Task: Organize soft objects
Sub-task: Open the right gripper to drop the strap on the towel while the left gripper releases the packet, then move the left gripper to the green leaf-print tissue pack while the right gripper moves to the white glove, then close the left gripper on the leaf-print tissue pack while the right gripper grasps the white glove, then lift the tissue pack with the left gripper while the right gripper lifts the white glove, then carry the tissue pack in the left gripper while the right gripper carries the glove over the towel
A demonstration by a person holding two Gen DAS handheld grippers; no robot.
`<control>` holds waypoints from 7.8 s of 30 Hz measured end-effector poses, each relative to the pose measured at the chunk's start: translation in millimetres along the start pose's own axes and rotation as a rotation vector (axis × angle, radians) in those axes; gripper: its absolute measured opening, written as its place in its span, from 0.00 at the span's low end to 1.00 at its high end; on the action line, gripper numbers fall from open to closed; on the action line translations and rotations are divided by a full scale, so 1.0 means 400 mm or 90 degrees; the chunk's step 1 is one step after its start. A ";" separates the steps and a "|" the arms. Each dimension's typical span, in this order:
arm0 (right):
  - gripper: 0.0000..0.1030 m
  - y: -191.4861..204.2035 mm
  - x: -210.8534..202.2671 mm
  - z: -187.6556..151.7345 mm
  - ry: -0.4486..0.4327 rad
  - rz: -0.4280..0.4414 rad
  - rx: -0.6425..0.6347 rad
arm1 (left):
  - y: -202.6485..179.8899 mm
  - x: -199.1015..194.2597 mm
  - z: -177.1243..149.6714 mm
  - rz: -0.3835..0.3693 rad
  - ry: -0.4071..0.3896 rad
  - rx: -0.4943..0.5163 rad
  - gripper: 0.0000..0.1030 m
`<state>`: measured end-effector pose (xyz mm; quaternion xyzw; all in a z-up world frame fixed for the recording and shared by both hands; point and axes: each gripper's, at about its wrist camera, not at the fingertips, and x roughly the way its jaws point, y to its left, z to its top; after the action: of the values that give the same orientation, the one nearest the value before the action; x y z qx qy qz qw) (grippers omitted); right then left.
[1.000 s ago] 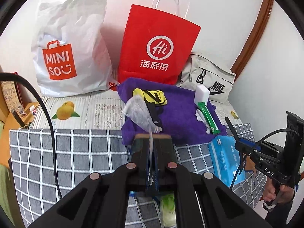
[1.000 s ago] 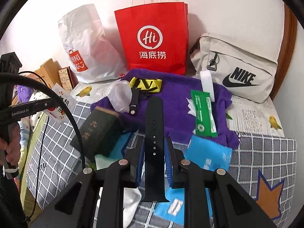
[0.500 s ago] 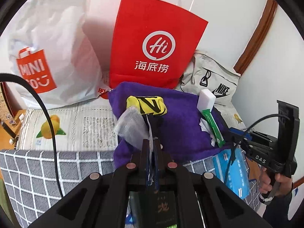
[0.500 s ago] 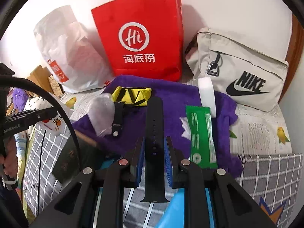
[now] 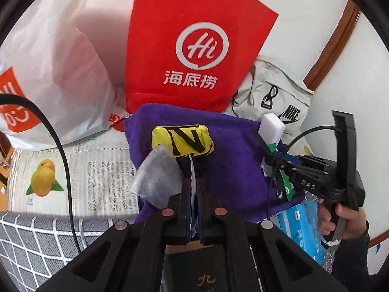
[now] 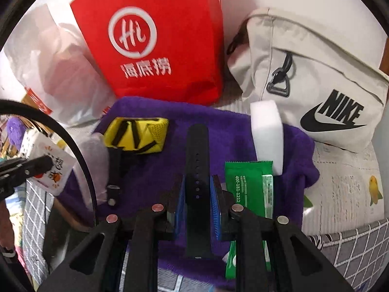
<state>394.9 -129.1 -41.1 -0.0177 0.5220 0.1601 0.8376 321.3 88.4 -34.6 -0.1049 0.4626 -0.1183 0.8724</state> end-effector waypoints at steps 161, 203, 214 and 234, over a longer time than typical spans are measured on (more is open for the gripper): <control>0.13 0.264 -0.208 -0.585 0.038 0.077 -0.017 | -0.027 -0.188 -0.563 0.076 0.071 -0.038 0.39; 0.17 0.206 -0.243 -0.620 0.011 0.059 0.006 | -0.053 -0.147 -0.556 0.093 0.092 -0.017 0.40; 0.16 0.236 -0.308 -0.605 -0.018 0.080 -0.034 | -0.050 -0.197 -0.532 0.050 0.065 -0.023 0.38; 0.16 0.207 -0.406 -0.460 -0.069 0.075 -0.054 | -0.048 -0.297 -0.383 0.042 0.007 -0.026 0.38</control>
<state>145.7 -127.5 29.7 -0.0138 0.4691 0.2314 0.8522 127.1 94.8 -20.5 -0.1064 0.4728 -0.0804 0.8710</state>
